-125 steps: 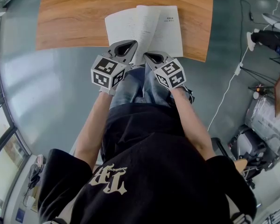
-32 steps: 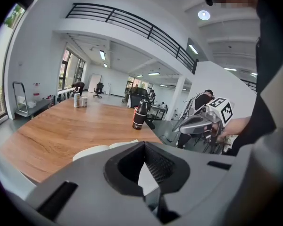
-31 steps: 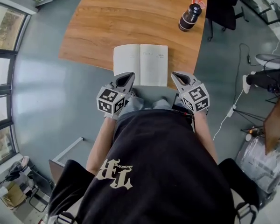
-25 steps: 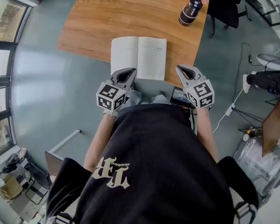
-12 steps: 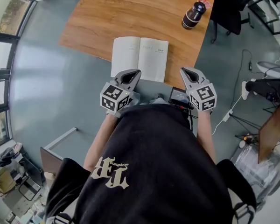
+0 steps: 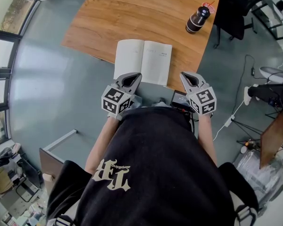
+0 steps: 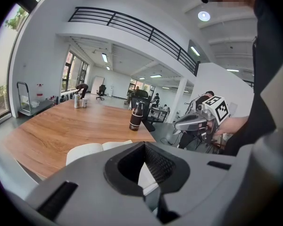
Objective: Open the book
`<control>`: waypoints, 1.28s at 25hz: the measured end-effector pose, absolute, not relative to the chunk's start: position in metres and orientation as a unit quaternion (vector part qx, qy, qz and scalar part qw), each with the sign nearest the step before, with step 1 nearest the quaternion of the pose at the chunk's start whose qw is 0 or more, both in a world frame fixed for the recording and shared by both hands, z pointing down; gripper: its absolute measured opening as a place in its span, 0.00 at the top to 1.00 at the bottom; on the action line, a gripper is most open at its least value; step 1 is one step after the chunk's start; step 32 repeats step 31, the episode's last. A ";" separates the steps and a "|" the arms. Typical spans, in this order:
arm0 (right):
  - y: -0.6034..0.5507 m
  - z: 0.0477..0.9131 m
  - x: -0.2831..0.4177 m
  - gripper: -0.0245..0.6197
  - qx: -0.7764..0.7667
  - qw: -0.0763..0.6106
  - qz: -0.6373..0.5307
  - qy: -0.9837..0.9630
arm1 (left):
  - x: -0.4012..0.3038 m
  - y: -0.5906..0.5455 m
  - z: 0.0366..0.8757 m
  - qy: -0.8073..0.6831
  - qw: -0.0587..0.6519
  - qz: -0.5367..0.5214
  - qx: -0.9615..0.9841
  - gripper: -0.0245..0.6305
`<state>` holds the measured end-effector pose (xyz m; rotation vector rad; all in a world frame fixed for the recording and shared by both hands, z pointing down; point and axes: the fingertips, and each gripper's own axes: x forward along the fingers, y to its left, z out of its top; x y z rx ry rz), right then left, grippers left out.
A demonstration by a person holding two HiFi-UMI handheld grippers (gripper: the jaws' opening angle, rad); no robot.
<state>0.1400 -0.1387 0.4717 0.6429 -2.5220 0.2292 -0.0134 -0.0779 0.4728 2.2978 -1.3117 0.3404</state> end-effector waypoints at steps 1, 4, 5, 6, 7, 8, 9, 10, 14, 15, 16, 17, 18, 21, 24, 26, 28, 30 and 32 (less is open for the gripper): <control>-0.138 0.472 0.139 0.98 0.236 0.262 0.084 -0.932 | -0.014 -0.077 0.473 -0.479 0.234 0.124 0.837 0.96; -0.134 0.474 0.138 0.98 0.231 0.266 0.082 -0.932 | -0.016 -0.075 0.472 -0.481 0.234 0.123 0.836 0.96; -0.133 0.474 0.137 0.98 0.229 0.267 0.082 -0.932 | -0.016 -0.074 0.471 -0.482 0.235 0.123 0.835 0.96; -0.133 0.474 0.137 0.98 0.229 0.269 0.082 -0.932 | -0.016 -0.073 0.471 -0.482 0.235 0.122 0.835 0.96; -0.132 0.475 0.137 0.98 0.229 0.269 0.082 -0.932 | -0.016 -0.073 0.472 -0.482 0.236 0.122 0.835 0.96; -0.132 0.476 0.137 0.98 0.230 0.270 0.083 -0.931 | -0.017 -0.073 0.473 -0.483 0.237 0.123 0.834 0.96; -0.132 0.476 0.137 0.98 0.230 0.270 0.083 -0.931 | -0.017 -0.072 0.474 -0.483 0.238 0.123 0.834 0.96; -0.132 0.477 0.137 0.98 0.230 0.271 0.084 -0.931 | -0.017 -0.071 0.475 -0.483 0.239 0.123 0.833 0.96; -0.130 0.478 0.138 0.98 0.228 0.273 0.085 -0.931 | -0.017 -0.069 0.476 -0.483 0.244 0.122 0.832 0.96; -0.129 0.478 0.138 0.98 0.228 0.274 0.085 -0.930 | -0.017 -0.068 0.477 -0.483 0.244 0.122 0.832 0.96; -0.129 0.479 0.138 0.98 0.228 0.275 0.085 -0.930 | -0.017 -0.068 0.477 -0.483 0.244 0.122 0.832 0.96; -0.129 0.479 0.138 0.98 0.227 0.275 0.085 -0.930 | -0.016 -0.068 0.477 -0.482 0.245 0.122 0.832 0.96; -0.128 0.480 0.137 0.98 0.227 0.276 0.085 -0.930 | -0.016 -0.068 0.478 -0.482 0.245 0.122 0.833 0.96; -0.127 0.481 0.137 0.98 0.225 0.279 0.084 -0.930 | -0.015 -0.067 0.479 -0.481 0.247 0.121 0.833 0.96; -0.129 0.477 0.139 0.98 0.231 0.258 0.107 -0.932 | -0.015 -0.067 0.480 -0.481 0.249 0.121 0.832 0.96; -0.134 0.470 0.140 0.98 0.242 0.230 0.131 -0.933 | -0.016 -0.066 0.481 -0.482 0.250 0.119 0.831 0.96; -0.138 0.468 0.141 0.98 0.251 0.225 0.133 -0.932 | -0.016 -0.066 0.481 -0.482 0.252 0.118 0.831 0.96; -0.140 0.468 0.141 0.98 0.253 0.231 0.126 -0.931 | -0.017 -0.065 0.481 -0.482 0.252 0.118 0.831 0.96; -0.140 0.469 0.140 0.98 0.254 0.235 0.123 -0.930 | -0.018 -0.065 0.481 -0.482 0.252 0.118 0.831 0.96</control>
